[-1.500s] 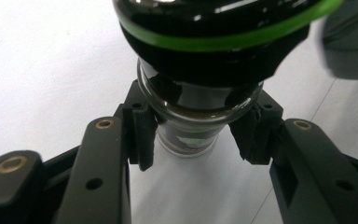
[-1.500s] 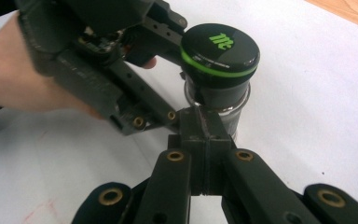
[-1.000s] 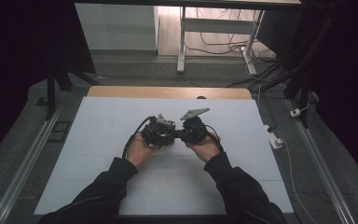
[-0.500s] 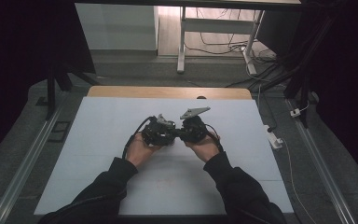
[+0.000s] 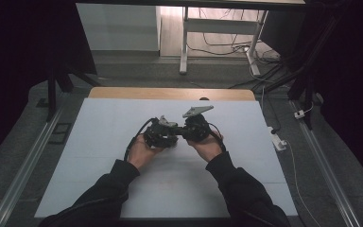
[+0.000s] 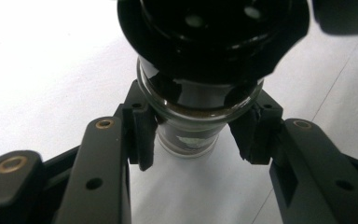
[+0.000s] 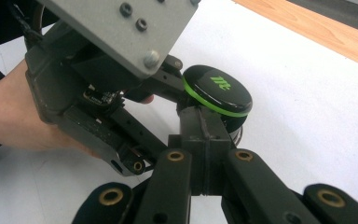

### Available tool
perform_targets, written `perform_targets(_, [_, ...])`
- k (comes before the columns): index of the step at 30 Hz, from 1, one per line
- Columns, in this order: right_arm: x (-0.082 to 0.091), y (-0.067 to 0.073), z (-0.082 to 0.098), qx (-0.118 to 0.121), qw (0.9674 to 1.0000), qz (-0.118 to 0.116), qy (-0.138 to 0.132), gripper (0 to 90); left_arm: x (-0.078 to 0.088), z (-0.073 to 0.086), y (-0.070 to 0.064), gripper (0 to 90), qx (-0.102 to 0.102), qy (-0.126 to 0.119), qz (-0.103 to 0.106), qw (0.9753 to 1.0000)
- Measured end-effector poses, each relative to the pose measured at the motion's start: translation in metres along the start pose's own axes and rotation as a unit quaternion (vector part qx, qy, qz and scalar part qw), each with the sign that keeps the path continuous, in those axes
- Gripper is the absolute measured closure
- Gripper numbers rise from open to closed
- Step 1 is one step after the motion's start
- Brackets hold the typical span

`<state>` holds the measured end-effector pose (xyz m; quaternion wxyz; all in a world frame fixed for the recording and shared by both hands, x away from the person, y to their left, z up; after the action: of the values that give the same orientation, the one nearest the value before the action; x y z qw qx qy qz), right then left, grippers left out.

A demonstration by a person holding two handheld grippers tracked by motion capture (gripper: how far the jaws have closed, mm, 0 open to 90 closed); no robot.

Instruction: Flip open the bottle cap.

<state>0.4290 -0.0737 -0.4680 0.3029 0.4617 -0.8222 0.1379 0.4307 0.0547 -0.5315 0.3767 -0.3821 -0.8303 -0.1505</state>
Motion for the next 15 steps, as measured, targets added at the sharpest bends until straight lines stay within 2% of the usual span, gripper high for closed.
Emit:
perform_targets(10, [0.001, -0.004, -0.007, -0.001, 0.9998, 0.011, -0.014, 90.0, 0.000, 0.000, 0.000, 53.7, -0.002, -0.001, 0.001, 1.0000])
perform_targets(15, [0.000, -0.010, -0.013, -0.011, 0.9996, 0.016, -0.022, 90.0, 0.000, 0.000, 0.000, 53.7, -0.003, -0.002, -0.001, 1.0000])
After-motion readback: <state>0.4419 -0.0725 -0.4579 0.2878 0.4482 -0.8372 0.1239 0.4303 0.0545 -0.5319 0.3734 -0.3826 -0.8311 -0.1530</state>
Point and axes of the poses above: each handheld gripper's, and its own axes: x roughly backward along the jaws, z roughly out of its underside, y roughly to its left, the point moved 4 cm from there along -x, roughly forward along the jaws, and after that the axes turned 1 degree about z, right-handed, at the moved point
